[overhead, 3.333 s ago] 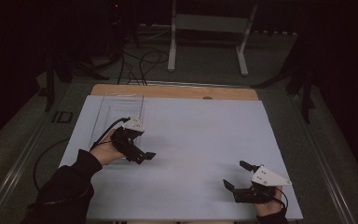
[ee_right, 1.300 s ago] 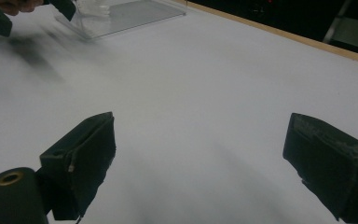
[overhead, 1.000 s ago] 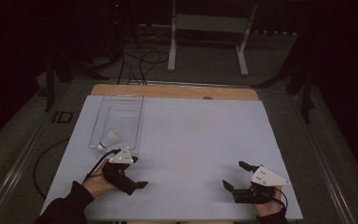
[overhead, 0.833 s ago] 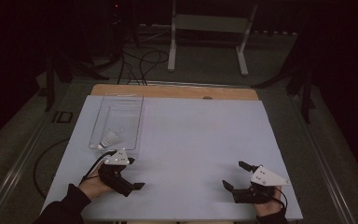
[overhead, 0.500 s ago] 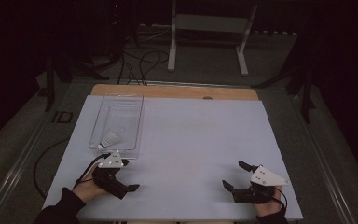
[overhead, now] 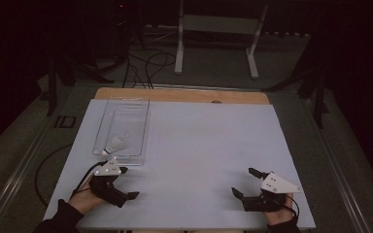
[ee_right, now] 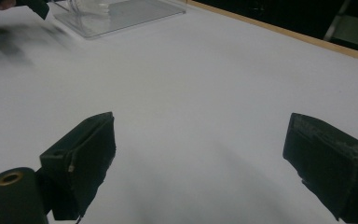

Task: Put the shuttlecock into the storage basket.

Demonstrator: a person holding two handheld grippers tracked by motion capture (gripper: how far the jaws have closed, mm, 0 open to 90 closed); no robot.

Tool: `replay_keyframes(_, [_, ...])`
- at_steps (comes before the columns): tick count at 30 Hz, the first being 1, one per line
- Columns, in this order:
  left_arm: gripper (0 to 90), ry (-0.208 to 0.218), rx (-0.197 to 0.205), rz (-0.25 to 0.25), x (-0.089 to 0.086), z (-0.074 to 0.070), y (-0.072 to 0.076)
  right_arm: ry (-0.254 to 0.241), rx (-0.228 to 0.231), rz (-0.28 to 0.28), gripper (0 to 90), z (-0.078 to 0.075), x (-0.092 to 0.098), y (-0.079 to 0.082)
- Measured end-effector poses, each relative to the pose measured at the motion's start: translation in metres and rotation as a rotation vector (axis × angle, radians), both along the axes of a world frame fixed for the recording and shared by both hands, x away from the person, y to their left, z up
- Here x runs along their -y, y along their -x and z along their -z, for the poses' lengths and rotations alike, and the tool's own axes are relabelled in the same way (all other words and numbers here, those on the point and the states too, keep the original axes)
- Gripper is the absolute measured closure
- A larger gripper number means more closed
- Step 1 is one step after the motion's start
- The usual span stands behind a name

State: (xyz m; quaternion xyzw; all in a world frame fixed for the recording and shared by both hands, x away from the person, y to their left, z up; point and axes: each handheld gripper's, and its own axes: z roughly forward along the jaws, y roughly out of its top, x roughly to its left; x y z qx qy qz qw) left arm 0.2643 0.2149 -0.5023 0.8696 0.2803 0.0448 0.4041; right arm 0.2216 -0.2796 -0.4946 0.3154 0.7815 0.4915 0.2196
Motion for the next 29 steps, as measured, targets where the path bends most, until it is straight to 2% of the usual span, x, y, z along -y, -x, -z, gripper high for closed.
replay_keyframes(8, [0.0, 0.004, 0.034, -0.025, -0.0013, 0.0020, 0.0037, 0.003, -0.006, -0.004, 9.2, 0.0010, -0.0007, -0.0004])
replay_keyframes(11, [0.0, 0.009, 0.032, -0.031, -0.0021, 0.0032, 0.0054, 0.004, -0.007, -0.009, 9.2, 0.0014, -0.0013, -0.0004])
replay_keyframes(14, [0.0, 0.030, 0.023, -0.029, -0.0037, 0.0063, 0.0081, 0.003, -0.009, -0.013, 9.2, 0.0014, -0.0019, -0.0004])
replay_keyframes(19, [0.0, 0.023, 0.029, -0.037, -0.0031, 0.0087, 0.0086, 0.004, -0.011, -0.019, 9.2, 0.0021, -0.0026, -0.0005])
replay_keyframes(26, [0.0, 0.061, 0.035, -0.036, -0.0020, 0.0085, 0.0078, 0.005, -0.010, -0.018, 9.2, 0.0020, -0.0022, -0.0002])
replay_keyframes(29, [0.0, 0.053, 0.037, -0.034, -0.0006, 0.0099, 0.0079, 0.008, -0.013, -0.017, 9.2, 0.0023, -0.0022, -0.0007])
